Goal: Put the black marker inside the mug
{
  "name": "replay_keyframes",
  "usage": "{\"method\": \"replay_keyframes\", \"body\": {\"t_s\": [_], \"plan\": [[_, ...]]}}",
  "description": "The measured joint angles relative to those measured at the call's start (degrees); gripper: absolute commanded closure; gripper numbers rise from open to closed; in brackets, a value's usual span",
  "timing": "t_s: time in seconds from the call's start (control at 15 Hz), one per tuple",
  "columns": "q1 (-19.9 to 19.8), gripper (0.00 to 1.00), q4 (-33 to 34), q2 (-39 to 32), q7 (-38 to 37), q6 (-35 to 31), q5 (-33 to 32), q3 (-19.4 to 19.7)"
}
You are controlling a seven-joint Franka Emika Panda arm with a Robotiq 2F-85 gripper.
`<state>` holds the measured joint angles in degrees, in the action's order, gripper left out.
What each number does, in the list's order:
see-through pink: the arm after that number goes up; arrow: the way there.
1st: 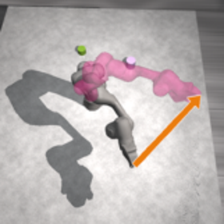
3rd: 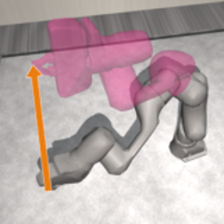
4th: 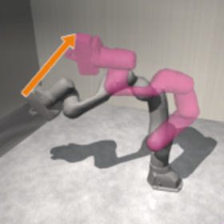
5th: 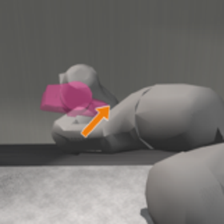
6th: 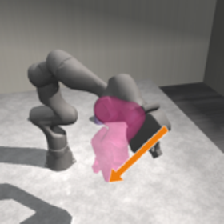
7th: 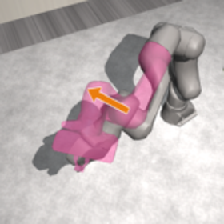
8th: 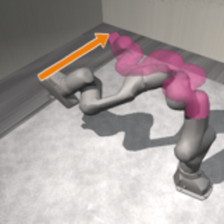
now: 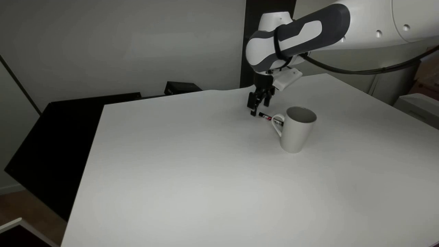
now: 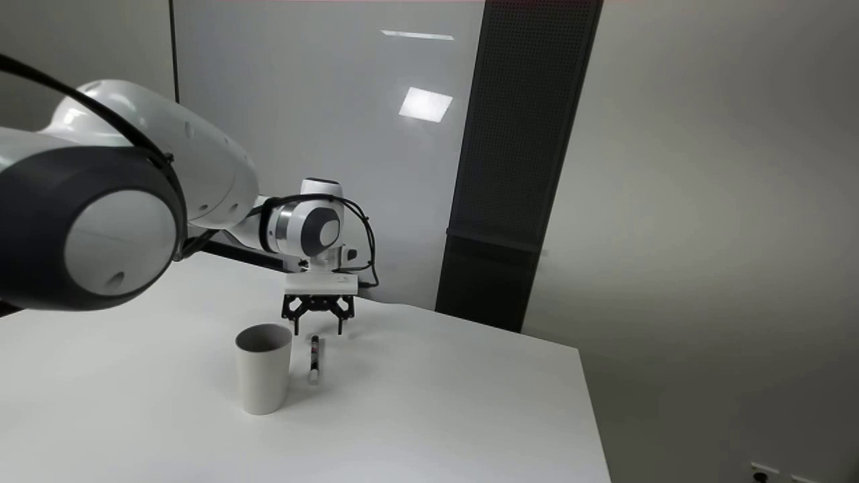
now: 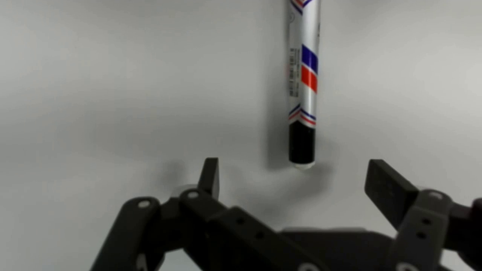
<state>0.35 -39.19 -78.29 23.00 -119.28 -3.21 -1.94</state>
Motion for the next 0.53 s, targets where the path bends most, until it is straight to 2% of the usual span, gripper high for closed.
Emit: {"method": "replay_keyframes", "body": {"t_s": [0.53], "plan": [[0.1, 0.00, 0.0, 0.3, -0.8, 0.7, 0.2, -0.1]]}}
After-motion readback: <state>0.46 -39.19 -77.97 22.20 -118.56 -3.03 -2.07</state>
